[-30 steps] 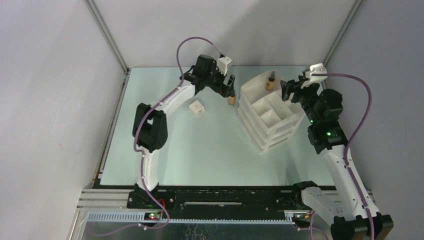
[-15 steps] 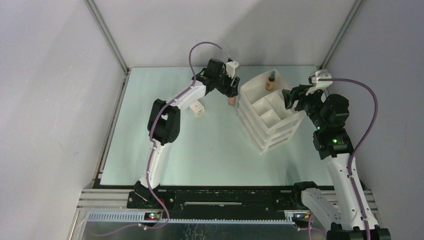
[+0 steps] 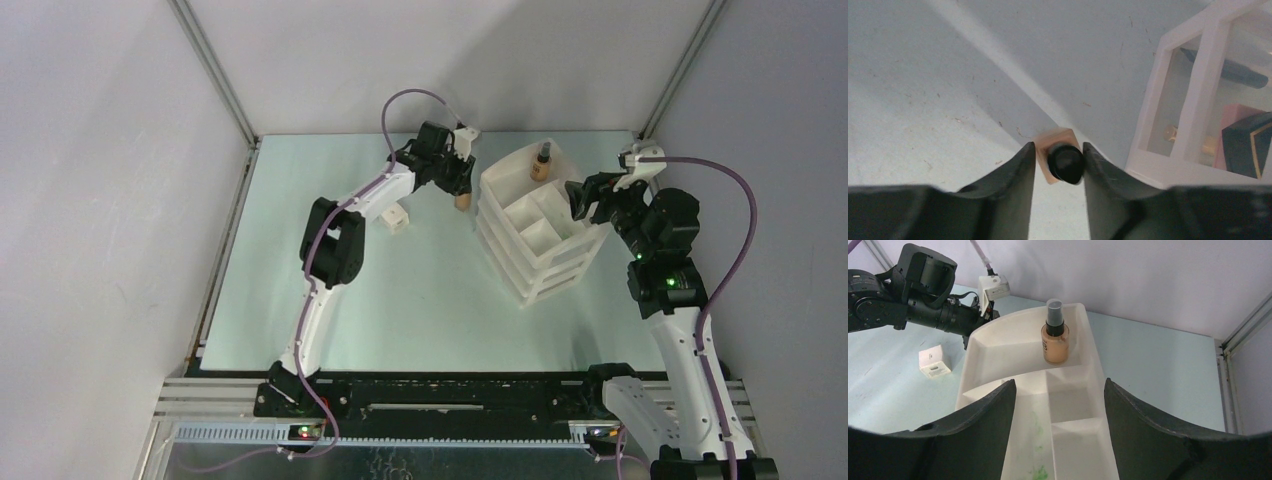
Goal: Organize the makeup
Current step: Pick up the makeup from the center of the board.
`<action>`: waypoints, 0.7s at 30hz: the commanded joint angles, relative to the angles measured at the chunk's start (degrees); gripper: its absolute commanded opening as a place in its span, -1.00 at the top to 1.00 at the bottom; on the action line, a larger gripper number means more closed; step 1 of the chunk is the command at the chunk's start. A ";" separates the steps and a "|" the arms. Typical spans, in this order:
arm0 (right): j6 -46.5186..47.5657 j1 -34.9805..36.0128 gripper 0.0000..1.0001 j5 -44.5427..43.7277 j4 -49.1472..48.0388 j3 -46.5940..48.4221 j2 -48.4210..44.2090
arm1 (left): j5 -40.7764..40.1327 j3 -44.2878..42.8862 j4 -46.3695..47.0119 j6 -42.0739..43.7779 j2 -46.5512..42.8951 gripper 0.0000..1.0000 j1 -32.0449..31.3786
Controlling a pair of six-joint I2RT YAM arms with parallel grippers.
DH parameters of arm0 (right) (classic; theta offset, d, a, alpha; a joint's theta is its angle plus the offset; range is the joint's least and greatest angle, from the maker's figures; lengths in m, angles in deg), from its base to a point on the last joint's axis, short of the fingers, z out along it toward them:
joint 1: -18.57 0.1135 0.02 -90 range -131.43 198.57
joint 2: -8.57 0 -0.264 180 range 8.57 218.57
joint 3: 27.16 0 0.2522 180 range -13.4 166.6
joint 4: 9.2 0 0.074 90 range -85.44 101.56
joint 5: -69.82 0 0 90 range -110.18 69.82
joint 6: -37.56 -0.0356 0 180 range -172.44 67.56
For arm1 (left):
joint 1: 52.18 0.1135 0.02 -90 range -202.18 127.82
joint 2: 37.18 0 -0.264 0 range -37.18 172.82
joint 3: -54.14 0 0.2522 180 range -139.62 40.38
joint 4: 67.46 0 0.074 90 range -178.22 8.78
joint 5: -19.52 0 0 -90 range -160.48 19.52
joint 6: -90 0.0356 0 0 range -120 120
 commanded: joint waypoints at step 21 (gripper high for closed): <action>8.48 16.48 -0.68 6.12 5.16 12.64 6.08 | 14.74 17.85 -10.31 4.72 -44.16 1.00 2.19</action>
